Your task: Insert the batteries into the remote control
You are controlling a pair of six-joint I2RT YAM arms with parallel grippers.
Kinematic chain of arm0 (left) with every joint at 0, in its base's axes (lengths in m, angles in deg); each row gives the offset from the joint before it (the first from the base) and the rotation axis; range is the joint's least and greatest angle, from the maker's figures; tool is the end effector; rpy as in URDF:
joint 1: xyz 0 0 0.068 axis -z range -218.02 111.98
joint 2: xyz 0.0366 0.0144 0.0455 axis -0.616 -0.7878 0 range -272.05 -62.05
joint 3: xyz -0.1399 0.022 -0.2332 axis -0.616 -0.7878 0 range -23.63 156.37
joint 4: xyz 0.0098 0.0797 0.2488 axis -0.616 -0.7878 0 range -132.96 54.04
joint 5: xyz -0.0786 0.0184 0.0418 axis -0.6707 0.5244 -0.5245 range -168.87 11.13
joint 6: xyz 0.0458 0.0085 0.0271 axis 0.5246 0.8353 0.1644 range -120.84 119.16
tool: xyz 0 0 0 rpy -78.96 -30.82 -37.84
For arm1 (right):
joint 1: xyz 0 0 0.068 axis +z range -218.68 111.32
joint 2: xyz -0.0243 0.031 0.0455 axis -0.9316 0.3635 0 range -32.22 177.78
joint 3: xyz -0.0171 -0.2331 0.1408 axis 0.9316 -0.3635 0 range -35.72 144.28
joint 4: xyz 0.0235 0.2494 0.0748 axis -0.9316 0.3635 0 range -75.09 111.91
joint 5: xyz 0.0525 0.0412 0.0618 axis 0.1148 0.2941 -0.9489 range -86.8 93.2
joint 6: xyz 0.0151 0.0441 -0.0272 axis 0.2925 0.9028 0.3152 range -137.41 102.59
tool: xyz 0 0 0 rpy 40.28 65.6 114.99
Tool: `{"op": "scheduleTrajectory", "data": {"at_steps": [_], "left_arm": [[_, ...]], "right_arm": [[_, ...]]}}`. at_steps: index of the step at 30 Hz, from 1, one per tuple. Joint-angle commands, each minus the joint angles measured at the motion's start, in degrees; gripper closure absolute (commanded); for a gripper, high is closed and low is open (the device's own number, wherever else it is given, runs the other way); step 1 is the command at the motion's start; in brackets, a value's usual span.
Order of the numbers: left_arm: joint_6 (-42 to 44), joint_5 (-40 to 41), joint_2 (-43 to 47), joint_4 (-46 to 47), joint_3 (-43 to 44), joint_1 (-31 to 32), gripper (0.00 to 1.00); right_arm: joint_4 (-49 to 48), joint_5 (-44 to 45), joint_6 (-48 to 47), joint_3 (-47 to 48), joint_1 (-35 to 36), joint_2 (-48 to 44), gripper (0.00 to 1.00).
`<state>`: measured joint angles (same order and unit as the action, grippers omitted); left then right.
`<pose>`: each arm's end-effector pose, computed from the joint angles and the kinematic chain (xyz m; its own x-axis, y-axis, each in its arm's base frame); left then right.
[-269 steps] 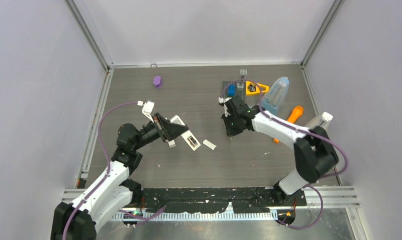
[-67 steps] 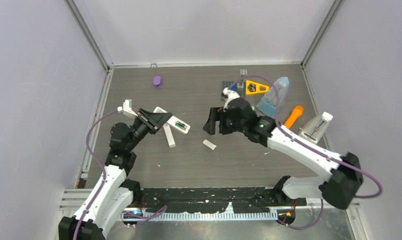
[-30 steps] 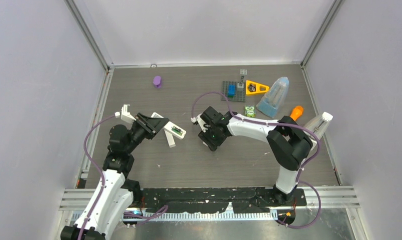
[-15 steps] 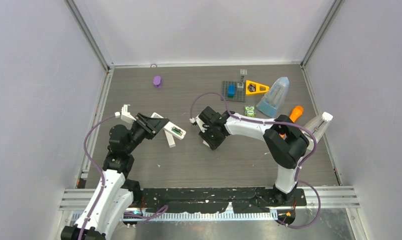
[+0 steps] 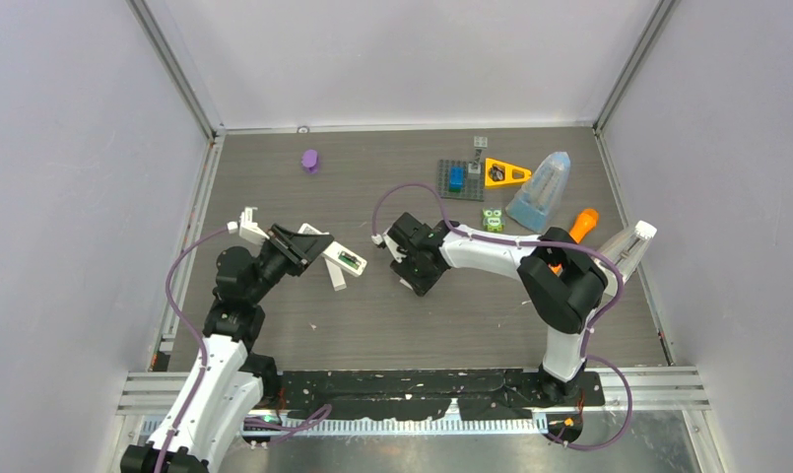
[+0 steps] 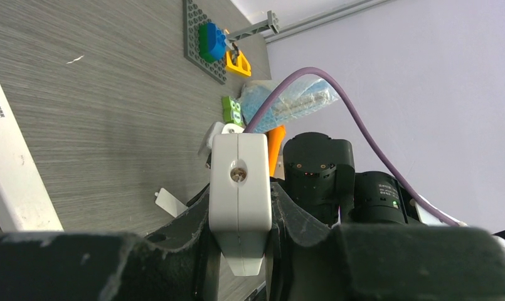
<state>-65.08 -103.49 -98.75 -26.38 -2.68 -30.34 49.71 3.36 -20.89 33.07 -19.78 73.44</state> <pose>0.1626 -0.0370 0.2511 -0.5256 -0.7553 -0.3916 0.1351 0.3803 -0.9149 0.2353 0.2695 0.1646 -0.5771 -0.7541 -0.3136 -0.7895 0.6133 -0.0219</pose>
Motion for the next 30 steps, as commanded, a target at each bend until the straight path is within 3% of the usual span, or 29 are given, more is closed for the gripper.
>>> {"op": "scheduleTrajectory", "data": {"at_steps": [1, 5, 10, 20, 25, 30], "left_arm": [[0.4, -0.9, 0.9, 3.1, 0.0, -0.5, 1.00], [0.4, -0.9, 1.3, 2.8, -0.1, -0.5, 1.00], [0.6, -1.0, 1.6, 2.4, -0.2, -0.6, 1.00], [0.7, -1.0, 1.7, 2.4, 0.1, -0.7, 1.00], [0.7, -1.0, 2.1, 2.1, 0.1, -0.8, 1.00], [1.1, -1.1, 1.7, 2.1, 0.1, -0.8, 1.00]], "right_arm": [[-0.4, -0.9, 1.3, 1.2, 0.3, -1.9, 0.60], [1.4, -1.8, 1.3, 2.1, 0.3, -0.5, 0.47], [5.2, -3.5, 0.5, 4.6, 0.2, 2.0, 0.45], [7.8, -1.7, -0.6, 7.3, 0.3, 7.2, 0.53], [7.5, -0.7, 0.0, 7.1, 0.2, 7.9, 0.66], [1.0, 3.7, 1.5, 2.8, 0.4, 2.7, 0.74]]}}
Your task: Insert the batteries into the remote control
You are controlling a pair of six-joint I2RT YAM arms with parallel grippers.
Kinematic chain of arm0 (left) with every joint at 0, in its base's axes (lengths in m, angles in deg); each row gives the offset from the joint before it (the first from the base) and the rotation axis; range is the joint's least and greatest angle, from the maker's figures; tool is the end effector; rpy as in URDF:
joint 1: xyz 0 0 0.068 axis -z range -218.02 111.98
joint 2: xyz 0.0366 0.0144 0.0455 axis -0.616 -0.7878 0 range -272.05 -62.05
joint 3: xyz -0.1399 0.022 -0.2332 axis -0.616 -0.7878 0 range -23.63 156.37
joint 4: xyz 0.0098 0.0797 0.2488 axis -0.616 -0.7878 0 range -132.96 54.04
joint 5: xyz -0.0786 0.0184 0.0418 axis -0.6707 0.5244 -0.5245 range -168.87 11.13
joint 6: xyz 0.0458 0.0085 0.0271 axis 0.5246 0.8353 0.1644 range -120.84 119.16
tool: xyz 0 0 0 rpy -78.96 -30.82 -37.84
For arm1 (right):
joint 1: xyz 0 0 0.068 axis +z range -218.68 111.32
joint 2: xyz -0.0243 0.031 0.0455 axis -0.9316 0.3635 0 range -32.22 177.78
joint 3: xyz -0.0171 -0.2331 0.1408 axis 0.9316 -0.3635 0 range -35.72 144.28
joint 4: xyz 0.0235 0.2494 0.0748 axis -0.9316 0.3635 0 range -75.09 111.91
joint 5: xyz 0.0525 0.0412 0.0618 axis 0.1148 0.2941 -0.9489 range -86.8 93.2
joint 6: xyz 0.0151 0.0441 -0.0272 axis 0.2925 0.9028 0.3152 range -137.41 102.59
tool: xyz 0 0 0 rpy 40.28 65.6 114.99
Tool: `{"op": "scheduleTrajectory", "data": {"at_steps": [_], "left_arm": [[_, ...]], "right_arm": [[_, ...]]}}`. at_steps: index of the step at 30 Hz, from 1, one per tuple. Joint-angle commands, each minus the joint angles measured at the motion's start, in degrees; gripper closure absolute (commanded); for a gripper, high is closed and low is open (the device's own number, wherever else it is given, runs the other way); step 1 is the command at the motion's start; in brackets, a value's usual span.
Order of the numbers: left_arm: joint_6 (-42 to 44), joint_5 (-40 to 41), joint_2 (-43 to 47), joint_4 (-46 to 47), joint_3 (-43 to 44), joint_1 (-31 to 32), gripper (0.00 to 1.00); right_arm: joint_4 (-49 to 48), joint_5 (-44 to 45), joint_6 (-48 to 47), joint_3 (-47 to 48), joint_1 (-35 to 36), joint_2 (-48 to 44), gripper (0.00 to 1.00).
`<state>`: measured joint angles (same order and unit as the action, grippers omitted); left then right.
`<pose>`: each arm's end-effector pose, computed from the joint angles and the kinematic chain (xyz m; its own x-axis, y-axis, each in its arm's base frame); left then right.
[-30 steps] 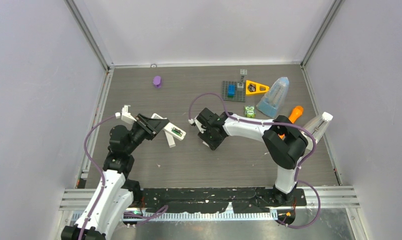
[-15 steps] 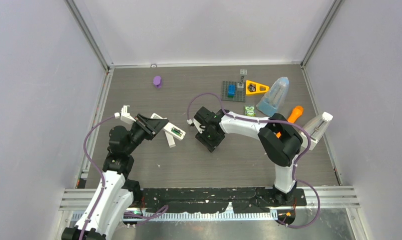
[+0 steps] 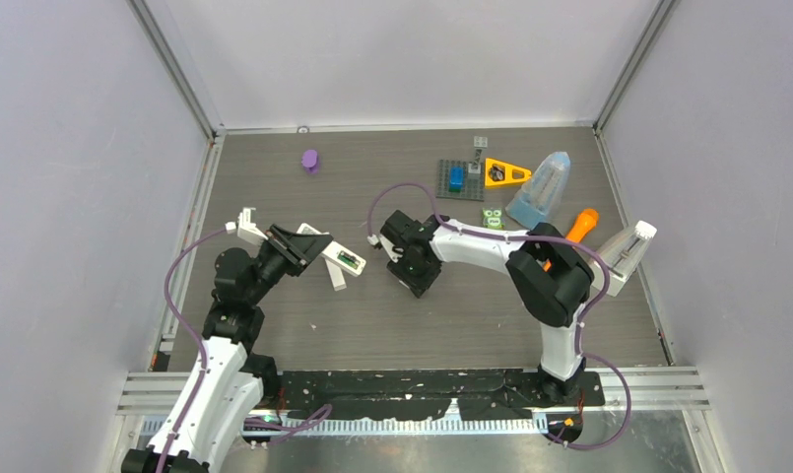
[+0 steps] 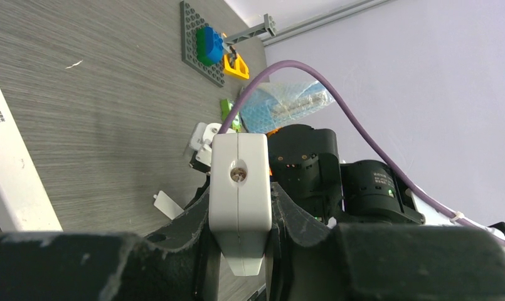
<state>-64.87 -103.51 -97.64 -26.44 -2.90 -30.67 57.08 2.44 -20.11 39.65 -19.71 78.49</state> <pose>0.1601 -0.0357 0.2524 -0.5153 -0.7575 -0.4009 0.1481 0.3821 -0.9122 0.2437 0.2806 0.1606 -0.6045 -0.7666 -0.2165 -0.7856 0.6187 0.0026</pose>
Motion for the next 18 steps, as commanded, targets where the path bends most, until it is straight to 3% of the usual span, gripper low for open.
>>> {"op": "scheduleTrajectory", "data": {"at_steps": [1, 7, 12, 18], "left_arm": [[1.0, -1.0, 0.5, 2.3, 0.3, -0.5, 1.00], [2.1, -2.1, 0.2, 3.8, -0.4, -0.5, 1.00], [5.8, -5.2, -0.5, 8.6, -1.3, -0.5, 1.00], [10.6, -8.5, -1.3, 11.5, -1.3, -0.4, 1.00]], "right_arm": [[-7.4, 4.7, 0.8, -4.9, 0.3, -4.5, 0.76], [-12.2, 0.4, 2.5, -6.7, 0.3, -15.4, 0.76], [-10.4, -4.3, 2.7, -5.6, 1.1, -22.5, 0.75], [-5.8, -3.1, 2.5, -1.4, 6.0, -28.4, 0.74]]}}
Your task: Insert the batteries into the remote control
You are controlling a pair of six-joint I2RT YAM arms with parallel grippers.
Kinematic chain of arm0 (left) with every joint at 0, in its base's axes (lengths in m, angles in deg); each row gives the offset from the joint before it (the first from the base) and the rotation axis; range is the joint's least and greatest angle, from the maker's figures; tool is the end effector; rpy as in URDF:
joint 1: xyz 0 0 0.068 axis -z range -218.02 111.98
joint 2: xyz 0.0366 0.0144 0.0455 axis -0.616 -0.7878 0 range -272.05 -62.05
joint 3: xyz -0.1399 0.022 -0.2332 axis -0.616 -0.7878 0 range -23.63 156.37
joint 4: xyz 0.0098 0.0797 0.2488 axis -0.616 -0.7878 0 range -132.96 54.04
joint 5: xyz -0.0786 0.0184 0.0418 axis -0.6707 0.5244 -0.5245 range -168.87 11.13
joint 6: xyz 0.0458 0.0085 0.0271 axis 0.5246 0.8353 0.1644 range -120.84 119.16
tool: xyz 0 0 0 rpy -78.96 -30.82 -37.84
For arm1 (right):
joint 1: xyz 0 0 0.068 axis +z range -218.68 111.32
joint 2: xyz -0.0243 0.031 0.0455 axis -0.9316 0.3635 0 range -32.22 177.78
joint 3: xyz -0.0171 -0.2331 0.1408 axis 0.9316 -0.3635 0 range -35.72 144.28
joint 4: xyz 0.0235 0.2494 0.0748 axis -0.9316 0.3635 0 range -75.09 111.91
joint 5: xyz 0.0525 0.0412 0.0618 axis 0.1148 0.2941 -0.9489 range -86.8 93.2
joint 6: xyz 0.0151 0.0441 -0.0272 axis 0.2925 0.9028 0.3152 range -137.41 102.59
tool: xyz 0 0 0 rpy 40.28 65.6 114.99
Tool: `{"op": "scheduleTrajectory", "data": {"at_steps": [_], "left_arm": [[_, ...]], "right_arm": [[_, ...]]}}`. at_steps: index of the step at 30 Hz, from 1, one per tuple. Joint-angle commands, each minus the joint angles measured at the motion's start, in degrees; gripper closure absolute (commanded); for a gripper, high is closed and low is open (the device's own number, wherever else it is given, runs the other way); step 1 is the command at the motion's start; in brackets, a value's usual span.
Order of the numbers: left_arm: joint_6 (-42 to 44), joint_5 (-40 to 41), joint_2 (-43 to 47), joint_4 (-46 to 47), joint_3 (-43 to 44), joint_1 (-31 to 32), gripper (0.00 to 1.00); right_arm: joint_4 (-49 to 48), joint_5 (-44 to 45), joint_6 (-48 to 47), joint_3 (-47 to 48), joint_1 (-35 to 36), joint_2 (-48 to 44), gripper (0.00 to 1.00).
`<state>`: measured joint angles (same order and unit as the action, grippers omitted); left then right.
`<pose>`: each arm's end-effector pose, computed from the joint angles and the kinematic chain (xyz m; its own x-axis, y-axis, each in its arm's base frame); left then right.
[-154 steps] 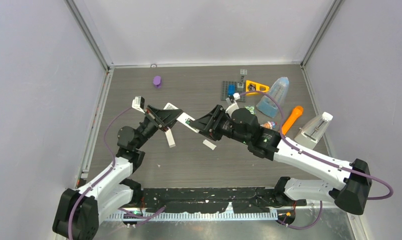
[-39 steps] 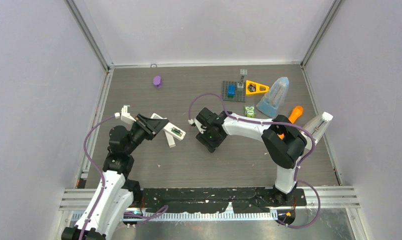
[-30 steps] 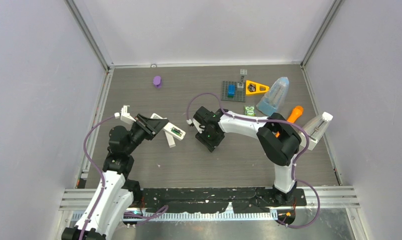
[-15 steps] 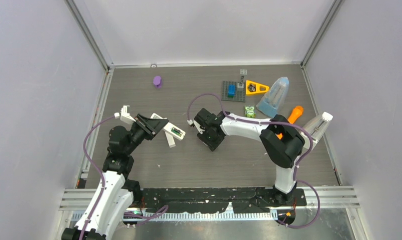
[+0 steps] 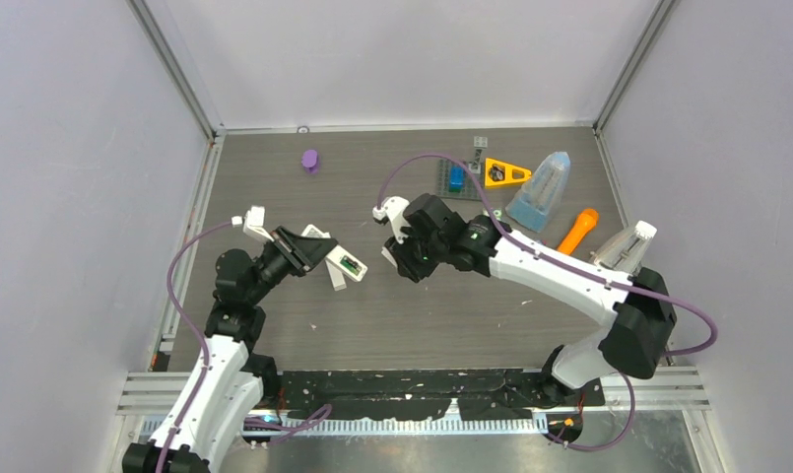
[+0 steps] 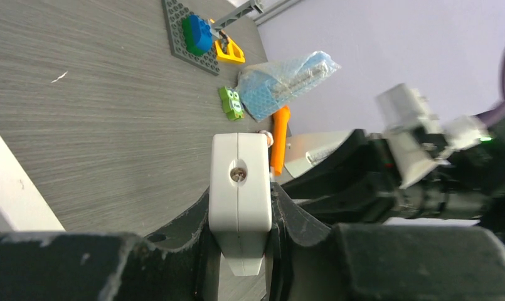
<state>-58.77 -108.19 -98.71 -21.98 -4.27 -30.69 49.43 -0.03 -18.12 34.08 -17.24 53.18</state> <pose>0.1612 -0.0384 0.2495 -0.5358 -0.6760 -0.5059 0.2677 0.4322 -0.8611 0.1987 0.2524 0.2844 -0.4683 -0.6075 -0.6415 -0.8091 0.5866 0.0352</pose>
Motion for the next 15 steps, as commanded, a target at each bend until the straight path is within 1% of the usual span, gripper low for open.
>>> {"op": "scheduleTrajectory", "data": {"at_steps": [1, 5, 6, 8, 15], "left_arm": [[4.8, -4.3, -0.4, 7.5, 0.1, -0.4, 1.00], [5.5, -6.4, -1.0, 9.7, 0.2, -0.4, 1.00], [5.6, -7.1, -1.1, 10.2, 0.1, -0.4, 1.00], [5.8, -8.0, -1.4, 11.2, 0.0, -0.4, 1.00], [6.2, -9.2, -1.3, 12.9, 0.0, -0.3, 1.00]], "right_arm": [[3.0, 0.1, 0.7, 5.5, 4.3, -3.5, 0.74], [7.6, 2.5, 2.9, 10.8, 7.9, -2.9, 0.73], [9.0, 5.0, 3.1, 13.2, 9.1, -1.8, 0.73], [12.6, 7.2, 3.4, 16.8, 10.6, 0.1, 0.72], [17.9, 8.9, 5.5, 22.8, 13.4, 5.0, 0.72]]}}
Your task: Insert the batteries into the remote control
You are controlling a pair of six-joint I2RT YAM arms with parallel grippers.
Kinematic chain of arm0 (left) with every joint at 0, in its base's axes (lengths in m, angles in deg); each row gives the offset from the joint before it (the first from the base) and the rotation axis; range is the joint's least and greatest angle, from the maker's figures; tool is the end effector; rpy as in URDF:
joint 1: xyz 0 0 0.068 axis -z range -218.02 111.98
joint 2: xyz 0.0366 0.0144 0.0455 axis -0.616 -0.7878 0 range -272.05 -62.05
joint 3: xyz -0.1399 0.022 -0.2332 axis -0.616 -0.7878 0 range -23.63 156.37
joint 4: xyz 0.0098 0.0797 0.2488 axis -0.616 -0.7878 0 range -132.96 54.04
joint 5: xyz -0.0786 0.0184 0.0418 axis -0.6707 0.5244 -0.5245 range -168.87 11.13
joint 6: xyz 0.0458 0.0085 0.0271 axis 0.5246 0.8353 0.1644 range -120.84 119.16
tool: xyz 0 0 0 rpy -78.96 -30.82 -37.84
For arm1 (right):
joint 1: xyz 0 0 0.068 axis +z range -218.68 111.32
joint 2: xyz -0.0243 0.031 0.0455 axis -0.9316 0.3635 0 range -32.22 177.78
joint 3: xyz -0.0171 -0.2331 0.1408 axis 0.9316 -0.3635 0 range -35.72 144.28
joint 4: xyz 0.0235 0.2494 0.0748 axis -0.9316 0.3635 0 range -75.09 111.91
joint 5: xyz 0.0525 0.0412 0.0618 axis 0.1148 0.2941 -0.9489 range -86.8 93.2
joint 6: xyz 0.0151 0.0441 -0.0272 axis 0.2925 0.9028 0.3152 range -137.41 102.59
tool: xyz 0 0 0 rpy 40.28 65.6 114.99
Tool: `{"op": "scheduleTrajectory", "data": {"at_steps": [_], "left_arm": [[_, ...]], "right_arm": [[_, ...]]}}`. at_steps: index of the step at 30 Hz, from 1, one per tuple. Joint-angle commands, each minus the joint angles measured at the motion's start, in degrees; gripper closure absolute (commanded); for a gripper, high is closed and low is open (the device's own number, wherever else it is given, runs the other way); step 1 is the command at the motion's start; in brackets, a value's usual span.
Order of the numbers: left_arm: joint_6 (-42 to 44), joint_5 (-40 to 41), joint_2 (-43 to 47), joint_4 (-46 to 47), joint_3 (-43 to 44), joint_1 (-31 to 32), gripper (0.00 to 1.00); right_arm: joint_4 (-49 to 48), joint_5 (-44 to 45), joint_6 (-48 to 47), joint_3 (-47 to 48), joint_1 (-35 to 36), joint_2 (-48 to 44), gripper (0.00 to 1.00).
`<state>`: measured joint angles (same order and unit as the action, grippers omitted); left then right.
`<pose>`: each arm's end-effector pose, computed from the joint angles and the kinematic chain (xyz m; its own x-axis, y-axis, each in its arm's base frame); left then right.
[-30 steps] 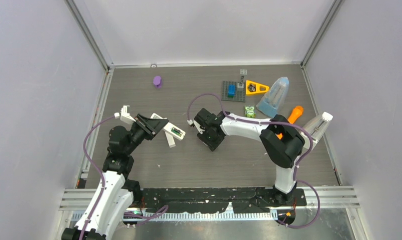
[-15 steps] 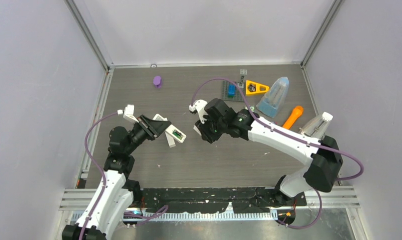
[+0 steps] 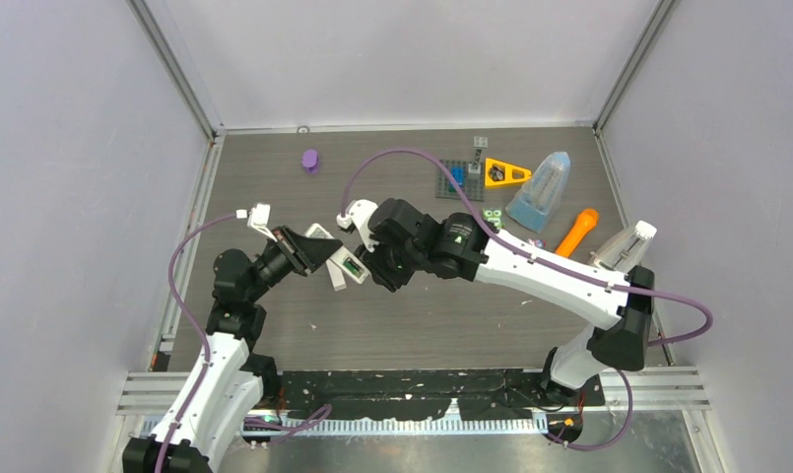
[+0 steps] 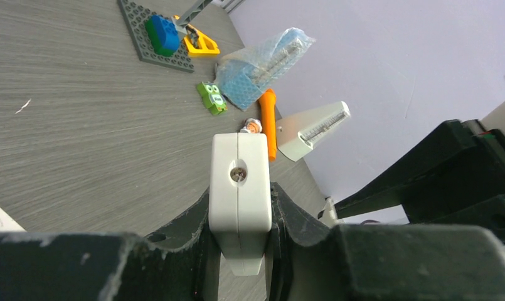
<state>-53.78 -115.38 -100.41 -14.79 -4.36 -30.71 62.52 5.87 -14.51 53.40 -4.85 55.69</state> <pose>0.1626 -0.0423 0.2576 -0.5308 -0.5785 -0.6193 0.4457 0.4311 -0.7846 0.1470 0.2952 0.3631 -0.3636 -0.6255 -0.6903 -0.8651 0.5016 0.0011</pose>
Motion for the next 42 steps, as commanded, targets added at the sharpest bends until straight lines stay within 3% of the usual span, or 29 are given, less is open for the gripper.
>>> {"op": "scheduleTrajectory", "data": {"at_steps": [1, 18, 42], "left_arm": [[1.1, -2.3, 0.5, 6.1, 0.0, -0.4, 1.00], [0.6, -3.5, 0.7, 7.5, 0.5, -0.3, 1.00], [-0.1, -3.6, 0.9, 8.5, 0.3, -0.2, 1.00]], "right_arm": [[5.2, 3.2, 2.1, 4.4, 1.3, 3.4, 0.72], [7.1, 5.0, 3.0, 12.8, 3.4, 9.6, 0.72], [9.2, 6.2, 4.1, 13.3, 3.8, 11.9, 0.72]]}}
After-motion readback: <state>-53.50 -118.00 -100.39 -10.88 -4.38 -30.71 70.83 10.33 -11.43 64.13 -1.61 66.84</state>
